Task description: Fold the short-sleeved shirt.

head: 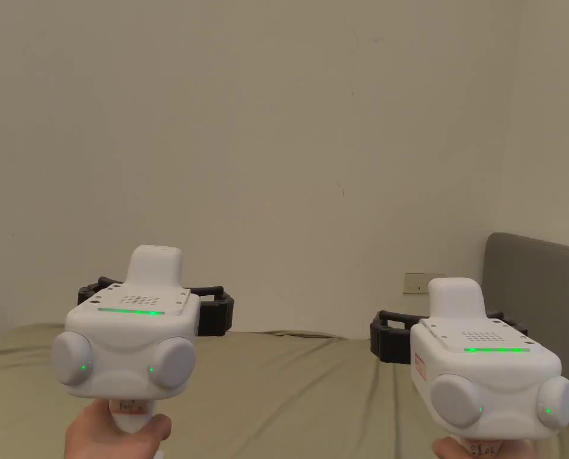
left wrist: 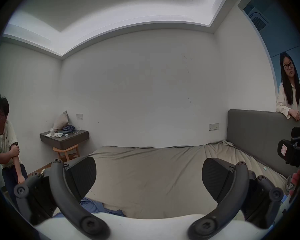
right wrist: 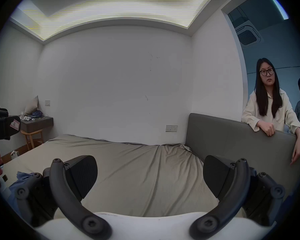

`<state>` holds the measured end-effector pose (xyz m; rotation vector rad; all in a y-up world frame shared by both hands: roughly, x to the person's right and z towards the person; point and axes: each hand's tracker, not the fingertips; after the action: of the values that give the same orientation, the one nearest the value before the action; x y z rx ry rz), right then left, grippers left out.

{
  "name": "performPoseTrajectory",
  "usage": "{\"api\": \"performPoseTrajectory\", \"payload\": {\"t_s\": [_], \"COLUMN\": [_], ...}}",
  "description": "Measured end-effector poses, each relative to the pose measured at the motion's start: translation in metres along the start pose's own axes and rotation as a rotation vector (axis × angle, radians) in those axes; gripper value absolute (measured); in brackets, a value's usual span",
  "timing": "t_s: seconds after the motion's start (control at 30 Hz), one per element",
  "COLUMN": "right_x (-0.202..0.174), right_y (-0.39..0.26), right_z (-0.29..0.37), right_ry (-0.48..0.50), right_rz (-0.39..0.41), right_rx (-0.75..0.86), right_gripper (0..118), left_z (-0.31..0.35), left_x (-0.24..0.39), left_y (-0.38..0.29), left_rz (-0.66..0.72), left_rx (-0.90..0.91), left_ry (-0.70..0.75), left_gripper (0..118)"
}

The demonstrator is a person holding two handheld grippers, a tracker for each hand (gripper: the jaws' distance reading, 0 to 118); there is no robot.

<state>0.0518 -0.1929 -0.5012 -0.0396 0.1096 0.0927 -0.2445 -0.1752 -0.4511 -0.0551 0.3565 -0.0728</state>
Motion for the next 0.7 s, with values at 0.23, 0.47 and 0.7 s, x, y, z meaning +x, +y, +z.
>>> {"api": "performPoseTrajectory", "payload": {"t_s": [0.23, 0.47, 0.7], "right_x": [-0.0027, -0.0026, -0.0024], "right_y": [0.0007, 0.0005, -0.0005], "right_z": [0.0008, 0.0012, 0.0012], "right_ry": [0.005, 0.008, 0.008], "right_rz": [0.008, 0.004, 0.007], "right_rx": [0.003, 0.002, 0.001], "right_gripper": [118, 118, 118], "left_z": [0.0018, -0.0003, -0.0003], "left_x": [-0.0011, -0.0023, -0.0034], "left_y": [0.0002, -0.001, -0.0008], "left_rz": [0.002, -0.005, -0.003], "left_rx": [0.001, 0.002, 0.002], "left_ry": [0.0, 0.002, 0.004], "left_gripper": [118, 118, 118]}}
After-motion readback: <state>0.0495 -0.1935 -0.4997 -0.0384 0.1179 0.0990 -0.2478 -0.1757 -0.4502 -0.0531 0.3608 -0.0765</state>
